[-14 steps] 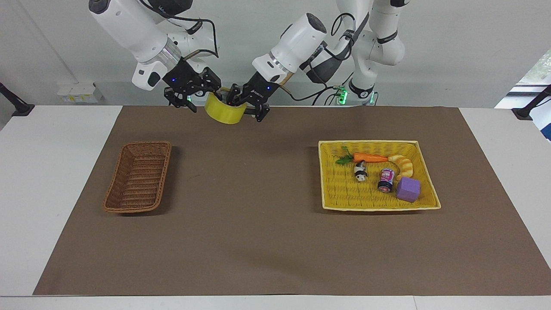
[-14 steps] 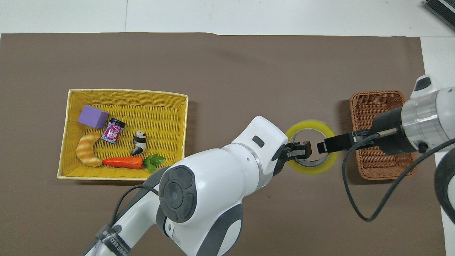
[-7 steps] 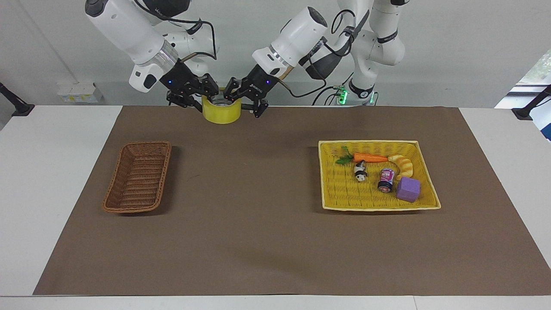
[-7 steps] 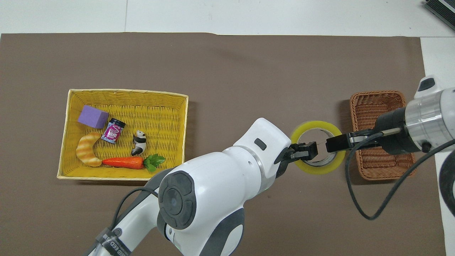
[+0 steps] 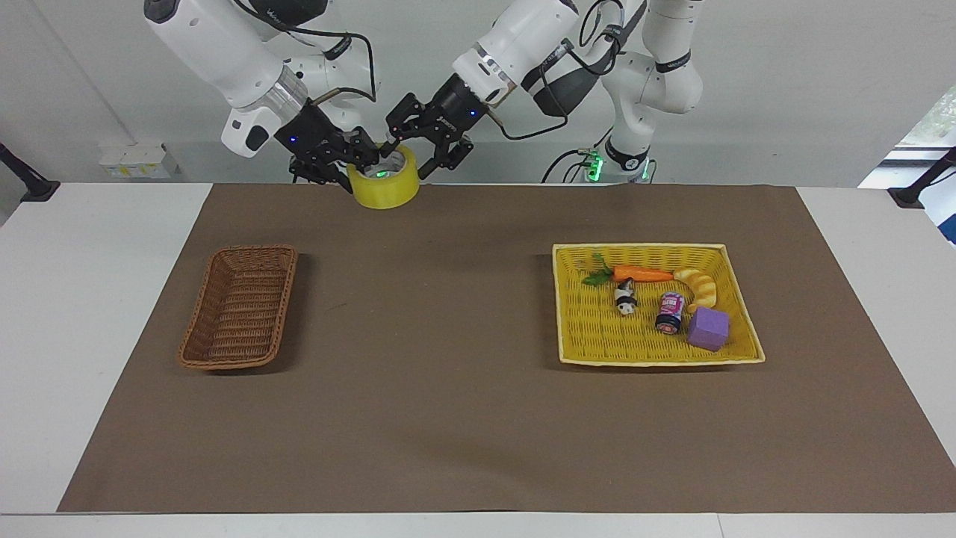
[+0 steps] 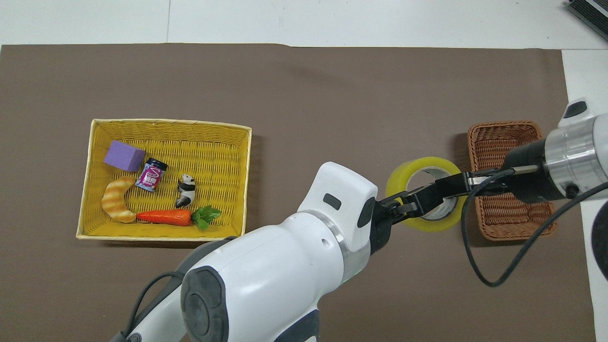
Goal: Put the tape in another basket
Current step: 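Grasp the tape with the right gripper while the left gripper holds it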
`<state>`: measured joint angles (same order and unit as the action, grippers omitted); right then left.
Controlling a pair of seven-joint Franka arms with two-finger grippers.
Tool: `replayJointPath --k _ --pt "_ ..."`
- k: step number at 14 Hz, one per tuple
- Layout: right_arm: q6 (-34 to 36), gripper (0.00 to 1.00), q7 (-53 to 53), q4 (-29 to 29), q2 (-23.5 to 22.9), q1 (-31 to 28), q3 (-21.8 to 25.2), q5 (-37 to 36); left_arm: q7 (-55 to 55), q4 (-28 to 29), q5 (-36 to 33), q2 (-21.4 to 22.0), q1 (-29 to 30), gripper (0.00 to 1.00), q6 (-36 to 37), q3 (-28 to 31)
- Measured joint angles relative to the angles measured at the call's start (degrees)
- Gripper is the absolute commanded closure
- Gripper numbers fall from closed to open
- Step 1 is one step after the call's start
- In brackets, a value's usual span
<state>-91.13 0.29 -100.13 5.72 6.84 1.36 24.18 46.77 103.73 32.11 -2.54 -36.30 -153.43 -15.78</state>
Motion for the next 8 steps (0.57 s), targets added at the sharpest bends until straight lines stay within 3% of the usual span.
replayJointPath --k 4,8 --pt "0.0 1.0 0.04 0.0 -0.31 0.06 -0.12 0.0 0.84 0.11 0.72 0.07 0.2 0.0 0.65 0.35" --pt "-0.08 1.0 0.13 -0.03 -0.45 0.05 -0.04 0.0 0.46 -0.22 0.73 0.17 5.11 0.0 10.41 0.82"
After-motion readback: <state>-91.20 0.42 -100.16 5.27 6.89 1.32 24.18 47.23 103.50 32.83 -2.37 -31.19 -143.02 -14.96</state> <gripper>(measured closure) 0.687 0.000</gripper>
